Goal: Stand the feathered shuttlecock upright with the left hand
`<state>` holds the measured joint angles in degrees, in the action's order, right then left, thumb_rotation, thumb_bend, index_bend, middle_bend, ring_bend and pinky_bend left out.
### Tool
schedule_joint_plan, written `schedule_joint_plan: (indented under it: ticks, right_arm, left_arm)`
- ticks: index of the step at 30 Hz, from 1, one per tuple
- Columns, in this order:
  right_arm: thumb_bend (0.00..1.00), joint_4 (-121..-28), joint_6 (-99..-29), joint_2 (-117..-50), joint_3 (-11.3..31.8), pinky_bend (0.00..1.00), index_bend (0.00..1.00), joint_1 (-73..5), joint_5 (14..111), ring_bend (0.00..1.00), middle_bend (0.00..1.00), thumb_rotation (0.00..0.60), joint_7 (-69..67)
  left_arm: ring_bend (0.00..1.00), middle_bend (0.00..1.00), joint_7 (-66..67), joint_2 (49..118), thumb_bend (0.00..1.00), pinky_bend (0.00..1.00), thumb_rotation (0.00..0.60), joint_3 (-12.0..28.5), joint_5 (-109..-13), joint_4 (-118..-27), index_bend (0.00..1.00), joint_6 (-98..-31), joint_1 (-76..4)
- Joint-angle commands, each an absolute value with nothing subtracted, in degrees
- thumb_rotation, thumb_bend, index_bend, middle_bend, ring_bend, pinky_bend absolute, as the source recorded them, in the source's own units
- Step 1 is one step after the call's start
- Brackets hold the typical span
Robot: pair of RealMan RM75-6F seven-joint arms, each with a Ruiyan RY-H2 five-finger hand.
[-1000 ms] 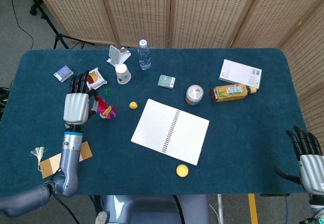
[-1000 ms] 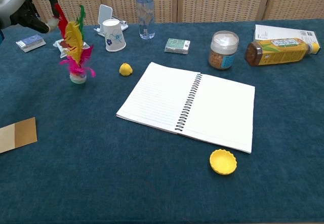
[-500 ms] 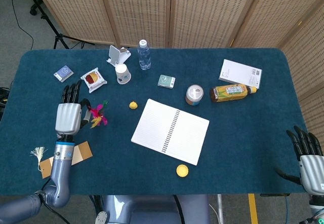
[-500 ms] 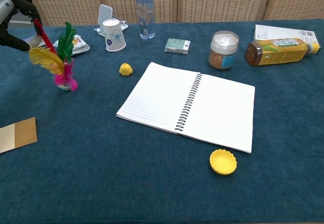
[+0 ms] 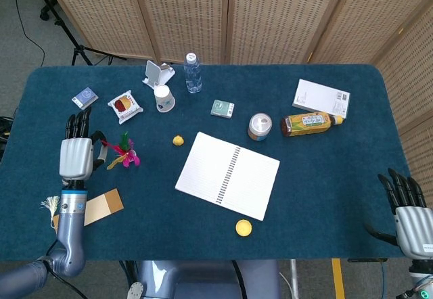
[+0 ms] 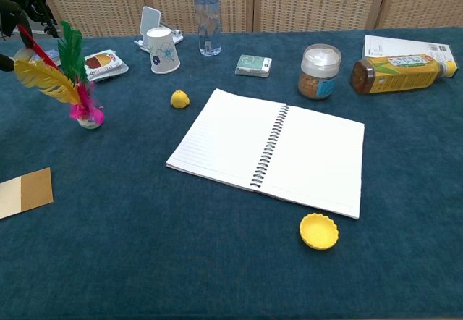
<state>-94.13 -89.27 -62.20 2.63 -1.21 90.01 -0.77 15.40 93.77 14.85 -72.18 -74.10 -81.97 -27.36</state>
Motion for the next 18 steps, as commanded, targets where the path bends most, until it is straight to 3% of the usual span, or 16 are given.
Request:
schedule_joint_plan:
  ticks: [1, 10, 18]
  right_arm:
    - [0.0, -94.0, -89.5, -62.4, 2.7, 0.0, 0.0, -1.2, 90.2, 0.0, 0.0, 0.6, -0.7]
    - [0.0, -93.5, -90.4, -62.9, 2.9, 0.0, 0.0, -1.1, 90.4, 0.0, 0.0, 0.6, -0.9]
    - [0.0, -93.4, -90.6, -62.9, 2.8, 0.0, 0.0, -1.0, 90.7, 0.0, 0.0, 0.6, -0.9]
  left_arm:
    - [0.0, 0.0, 15.1, 93.8, 0.38, 0.0, 0.6, 15.2, -72.3, -73.8, 0.61, -82.2, -27.3]
    - [0.0, 0.0, 15.1, 93.4, 0.31, 0.0, 0.6, 15.3, -73.0, -74.3, 0.49, -82.9, -26.9]
    - [0.0, 0.0, 14.8, 91.7, 0.27, 0.0, 0.6, 15.8, -74.9, -77.5, 0.33, -85.7, -26.0]
